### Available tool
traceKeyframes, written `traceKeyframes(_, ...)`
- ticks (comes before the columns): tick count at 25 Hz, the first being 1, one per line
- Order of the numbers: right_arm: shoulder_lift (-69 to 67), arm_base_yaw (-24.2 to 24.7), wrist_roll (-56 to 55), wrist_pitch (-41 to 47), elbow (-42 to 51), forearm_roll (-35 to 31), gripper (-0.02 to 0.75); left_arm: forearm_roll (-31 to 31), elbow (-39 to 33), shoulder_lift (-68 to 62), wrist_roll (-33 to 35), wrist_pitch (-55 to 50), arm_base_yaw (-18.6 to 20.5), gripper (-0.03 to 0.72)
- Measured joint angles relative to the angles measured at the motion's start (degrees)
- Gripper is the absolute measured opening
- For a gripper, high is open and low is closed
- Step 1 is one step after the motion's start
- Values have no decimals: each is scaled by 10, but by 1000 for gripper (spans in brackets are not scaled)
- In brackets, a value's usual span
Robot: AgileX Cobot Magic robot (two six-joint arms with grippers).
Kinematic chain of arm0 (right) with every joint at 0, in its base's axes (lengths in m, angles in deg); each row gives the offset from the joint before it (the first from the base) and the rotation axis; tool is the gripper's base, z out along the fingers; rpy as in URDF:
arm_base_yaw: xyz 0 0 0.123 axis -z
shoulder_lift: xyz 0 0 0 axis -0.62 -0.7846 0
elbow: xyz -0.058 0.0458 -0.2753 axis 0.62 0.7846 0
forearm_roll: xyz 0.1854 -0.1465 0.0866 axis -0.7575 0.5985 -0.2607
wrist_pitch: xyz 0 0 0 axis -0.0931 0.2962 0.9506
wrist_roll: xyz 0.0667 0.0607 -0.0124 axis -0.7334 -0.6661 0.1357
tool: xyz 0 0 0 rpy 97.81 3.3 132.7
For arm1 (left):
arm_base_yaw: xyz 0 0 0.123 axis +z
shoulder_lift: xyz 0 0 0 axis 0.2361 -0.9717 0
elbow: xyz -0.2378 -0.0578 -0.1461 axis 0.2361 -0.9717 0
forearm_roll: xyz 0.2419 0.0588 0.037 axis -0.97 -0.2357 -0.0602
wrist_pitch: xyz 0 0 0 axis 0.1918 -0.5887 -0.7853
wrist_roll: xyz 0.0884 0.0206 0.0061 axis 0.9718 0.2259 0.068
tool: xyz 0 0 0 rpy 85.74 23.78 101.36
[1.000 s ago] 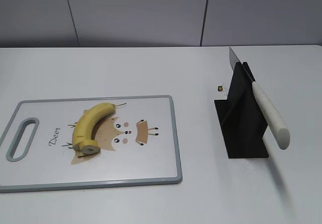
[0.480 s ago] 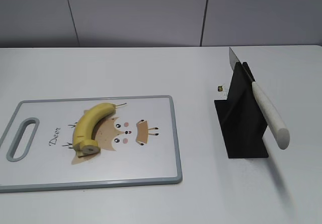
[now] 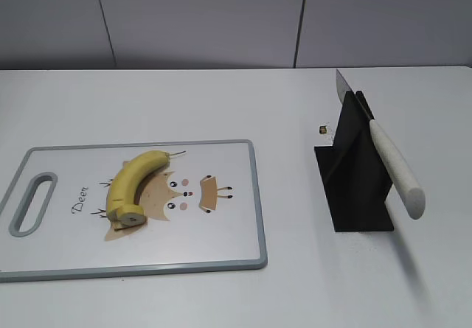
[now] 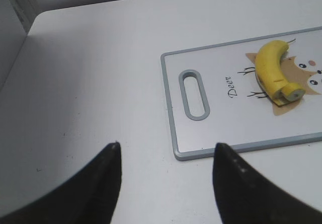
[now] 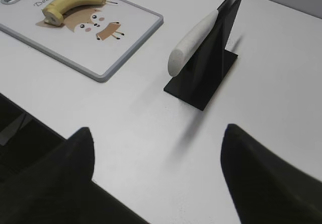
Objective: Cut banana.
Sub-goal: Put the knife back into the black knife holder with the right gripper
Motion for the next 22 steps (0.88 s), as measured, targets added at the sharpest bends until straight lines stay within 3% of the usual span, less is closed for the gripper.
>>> traceKeyframes(13,0,11,1,-1,0,0,592,0,0,0,0,0,0,552)
traceKeyframes(22,0,160,0,-1,0,-1,592,0,0,0,0,0,0,552)
